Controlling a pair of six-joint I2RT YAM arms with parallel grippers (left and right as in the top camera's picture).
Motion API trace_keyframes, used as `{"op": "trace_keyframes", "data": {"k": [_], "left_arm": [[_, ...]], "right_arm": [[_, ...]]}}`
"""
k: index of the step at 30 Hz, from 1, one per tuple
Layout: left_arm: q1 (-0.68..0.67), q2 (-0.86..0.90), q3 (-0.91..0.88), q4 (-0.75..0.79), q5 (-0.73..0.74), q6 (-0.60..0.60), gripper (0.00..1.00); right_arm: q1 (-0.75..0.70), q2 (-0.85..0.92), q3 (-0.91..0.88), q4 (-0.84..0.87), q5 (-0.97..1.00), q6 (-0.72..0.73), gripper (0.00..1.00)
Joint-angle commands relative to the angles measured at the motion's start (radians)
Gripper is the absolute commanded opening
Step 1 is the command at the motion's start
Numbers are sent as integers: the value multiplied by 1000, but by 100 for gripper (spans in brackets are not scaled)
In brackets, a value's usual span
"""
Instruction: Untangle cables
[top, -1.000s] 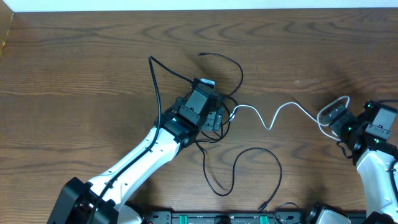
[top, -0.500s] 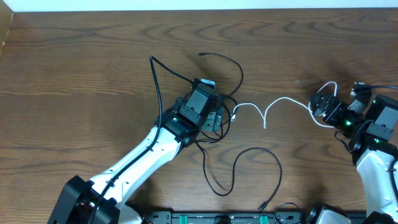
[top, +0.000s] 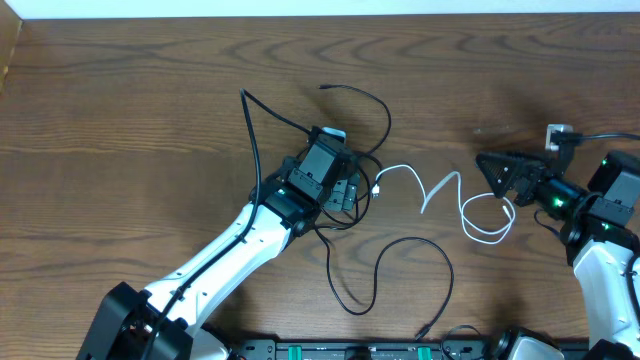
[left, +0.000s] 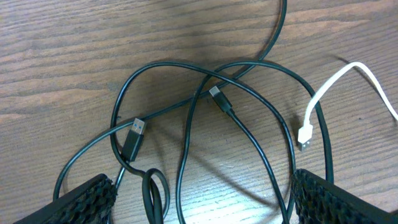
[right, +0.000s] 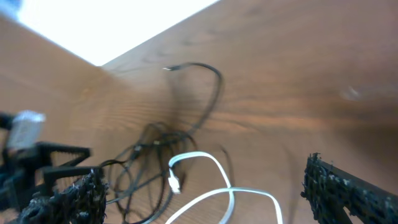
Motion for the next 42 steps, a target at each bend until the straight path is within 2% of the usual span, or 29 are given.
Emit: {"op": "trace_keyframes", "data": {"k": [1,9,18,23,36,42], "left_arm": [[4,11,11,-6,9,-5,91],[4,11,11,-6,9,-5,90],[4,11,11,-14,9,-5,91],[4,11,11,-15,9,-5,91],[4,11,11,-19,9,-5,92],[4,11,11,-22,8,-5,91]], "right_arm": [[4,3,-1,42,-112,20,99],[95,3,-1,35,-79,121,99],[388,3,-1,-114,240,181,99],[479,3,-1,-177,421,233,99],[497,3,-1,-227,503,258,99],[449,2,-1,-170,514,256,99]]}}
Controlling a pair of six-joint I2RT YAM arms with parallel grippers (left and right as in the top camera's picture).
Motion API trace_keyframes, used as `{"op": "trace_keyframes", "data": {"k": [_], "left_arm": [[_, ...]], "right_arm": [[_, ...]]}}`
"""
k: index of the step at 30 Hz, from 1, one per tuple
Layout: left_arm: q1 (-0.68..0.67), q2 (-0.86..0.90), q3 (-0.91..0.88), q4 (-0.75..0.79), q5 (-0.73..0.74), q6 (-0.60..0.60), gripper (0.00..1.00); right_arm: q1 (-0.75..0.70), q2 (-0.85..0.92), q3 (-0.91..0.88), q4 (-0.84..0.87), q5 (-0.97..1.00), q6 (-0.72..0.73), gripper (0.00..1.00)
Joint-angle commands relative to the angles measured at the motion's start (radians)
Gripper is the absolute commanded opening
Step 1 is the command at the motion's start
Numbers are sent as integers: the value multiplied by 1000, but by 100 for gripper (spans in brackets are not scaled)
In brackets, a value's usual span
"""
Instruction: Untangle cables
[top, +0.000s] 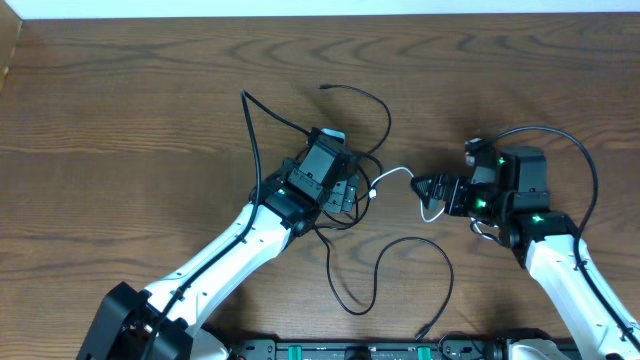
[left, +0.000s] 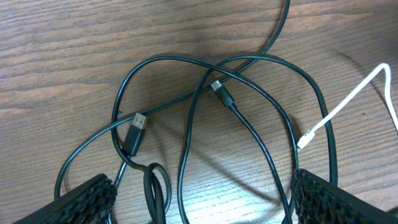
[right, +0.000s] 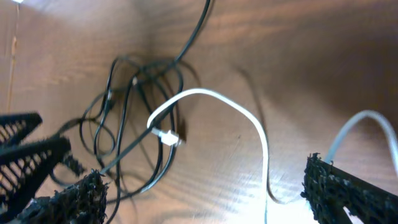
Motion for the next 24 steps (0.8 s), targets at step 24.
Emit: {"op": "trace_keyframes", "data": {"k": [24], "left_arm": [[4,11,11,-6,9,-5,91]], "right_arm": [[-154,2,0,179,-354,84,99]]}}
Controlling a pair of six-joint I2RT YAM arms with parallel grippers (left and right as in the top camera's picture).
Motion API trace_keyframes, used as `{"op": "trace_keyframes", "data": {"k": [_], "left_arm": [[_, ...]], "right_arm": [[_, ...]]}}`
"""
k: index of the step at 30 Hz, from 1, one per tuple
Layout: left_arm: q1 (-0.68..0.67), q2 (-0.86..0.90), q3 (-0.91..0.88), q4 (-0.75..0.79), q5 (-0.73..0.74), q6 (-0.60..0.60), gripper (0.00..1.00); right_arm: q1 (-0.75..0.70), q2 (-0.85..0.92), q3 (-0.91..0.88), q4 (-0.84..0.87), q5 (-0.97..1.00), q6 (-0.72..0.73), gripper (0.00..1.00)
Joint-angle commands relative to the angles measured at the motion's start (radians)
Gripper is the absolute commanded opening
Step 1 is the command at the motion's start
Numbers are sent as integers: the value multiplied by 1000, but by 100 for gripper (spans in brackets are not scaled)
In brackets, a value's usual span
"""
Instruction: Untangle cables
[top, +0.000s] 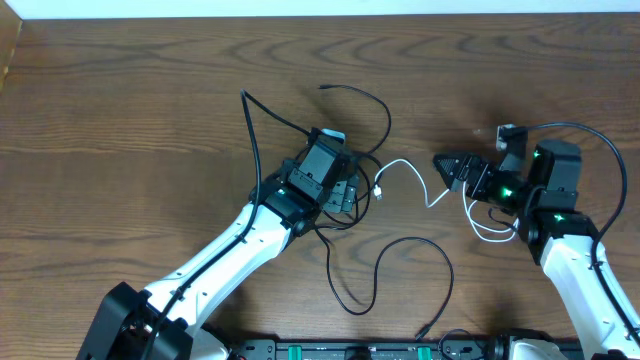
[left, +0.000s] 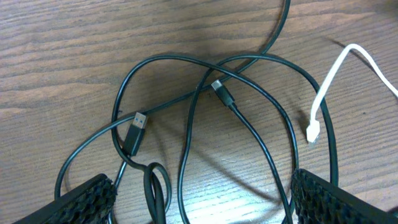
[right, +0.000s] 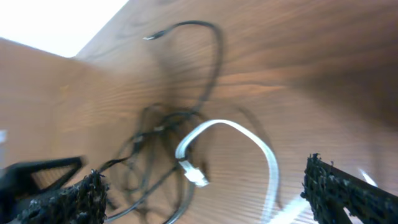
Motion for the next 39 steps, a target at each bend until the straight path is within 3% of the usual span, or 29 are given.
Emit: {"op": "trace_keyframes", "data": {"k": [1,7,16,23,32,39], "left_arm": [[4,11,11,-5,8,-5,91],[4,11,11,-4,9,-5,91],[4,11,11,-6,8,-5,91],[4,11,11,-7,8,-5,91],[4,11,11,-6,8,-5,91],[4,11,11,-6,8,-5,91]], "right_arm": [[-6,1,0,41,-251,11,99],[-5,1,0,-32,-358,-49,99],[-5,2,0,-374,-144,-201,99],[10,2,0,-402,53,-213,99],[13,2,0,-435,-43,-205,99],[14,2,0,-434,-287,-216,99]]}}
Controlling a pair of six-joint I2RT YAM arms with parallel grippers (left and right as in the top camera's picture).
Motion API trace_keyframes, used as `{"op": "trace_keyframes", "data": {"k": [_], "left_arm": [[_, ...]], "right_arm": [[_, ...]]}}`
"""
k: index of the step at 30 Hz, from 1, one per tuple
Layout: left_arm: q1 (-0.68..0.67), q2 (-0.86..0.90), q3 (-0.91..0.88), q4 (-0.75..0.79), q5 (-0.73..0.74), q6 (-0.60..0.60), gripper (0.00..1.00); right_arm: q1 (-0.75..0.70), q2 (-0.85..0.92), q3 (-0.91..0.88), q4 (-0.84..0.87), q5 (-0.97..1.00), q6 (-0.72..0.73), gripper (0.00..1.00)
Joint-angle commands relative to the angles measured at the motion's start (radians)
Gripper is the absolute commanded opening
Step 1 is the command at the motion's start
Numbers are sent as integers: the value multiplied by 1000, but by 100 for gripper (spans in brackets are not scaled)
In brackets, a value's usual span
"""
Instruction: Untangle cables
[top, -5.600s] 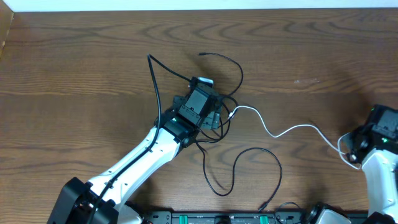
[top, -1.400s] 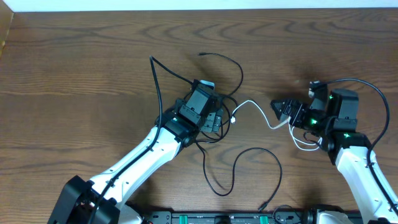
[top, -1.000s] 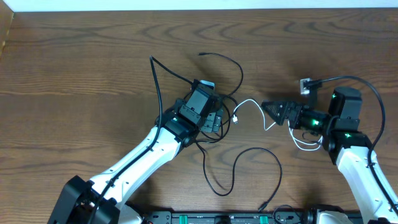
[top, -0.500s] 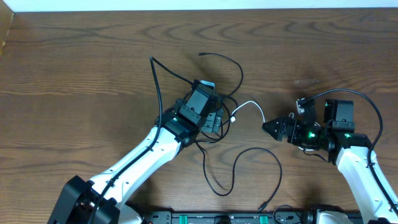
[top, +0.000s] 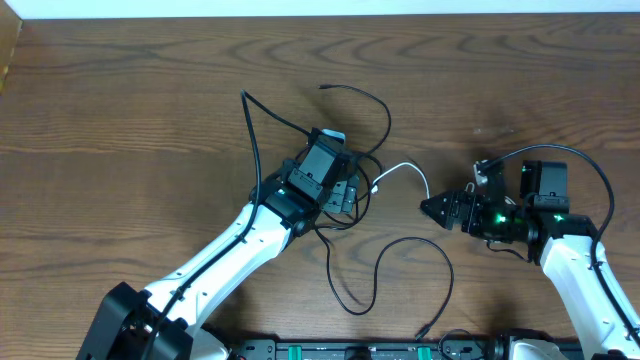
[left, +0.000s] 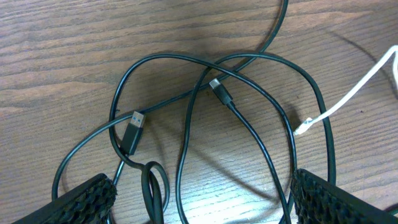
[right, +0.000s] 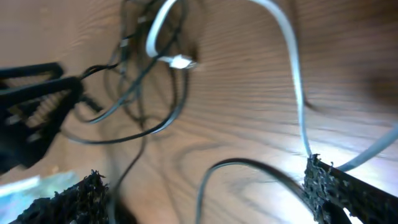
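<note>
A tangle of black cables (top: 362, 180) lies mid-table under my left gripper (left: 199, 211). That gripper hangs open above the tangle and holds nothing. Below it lie a black USB-A plug (left: 131, 129) and a slimmer black plug (left: 219, 91). A white cable (top: 405, 170) runs from its plug (left: 301, 128) beside the tangle to my right gripper (top: 432, 207). In the right wrist view the jaws of the right gripper (right: 202, 202) stand wide apart. The white cable (right: 292, 68) runs down against one of its fingers (right: 348, 193).
One black cable loops toward the front of the table (top: 410, 245) and ends near the front edge (top: 420, 330). Another black end (top: 325, 88) lies behind the tangle. A thin black lead (top: 250, 130) rises from the left arm. The rest is bare wooden table (top: 120, 120).
My right gripper has moved from behind and right of the white cable's arc to lower and nearer the front. The white cable now runs straighter from its plug. The left arm has not moved.
First my right gripper was at the far right, with the white cable in loose loops between it and the tangle. Then it was close to the tangle, then back and raised, and now it is close again with the white cable drawn in. The left gripper stayed open over the black cables.
</note>
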Motion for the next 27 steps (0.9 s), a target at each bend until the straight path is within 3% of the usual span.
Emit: {"op": "trace_keyframes", "data": {"k": [1,8,16,27], "left_arm": [[4,11,11,-5,2,-5,91],[4,11,11,-5,2,-5,91],[4,11,11,-5,2,-5,91],[4,11,11,-5,2,-5,91]], "right_arm": [[13,2,1,-8,-170,-29,99],[82,2,1,-65,-139,-69,99],[162,4,-14,-45,507,104,99],[166,34,-50,206,520,226,99]]}}
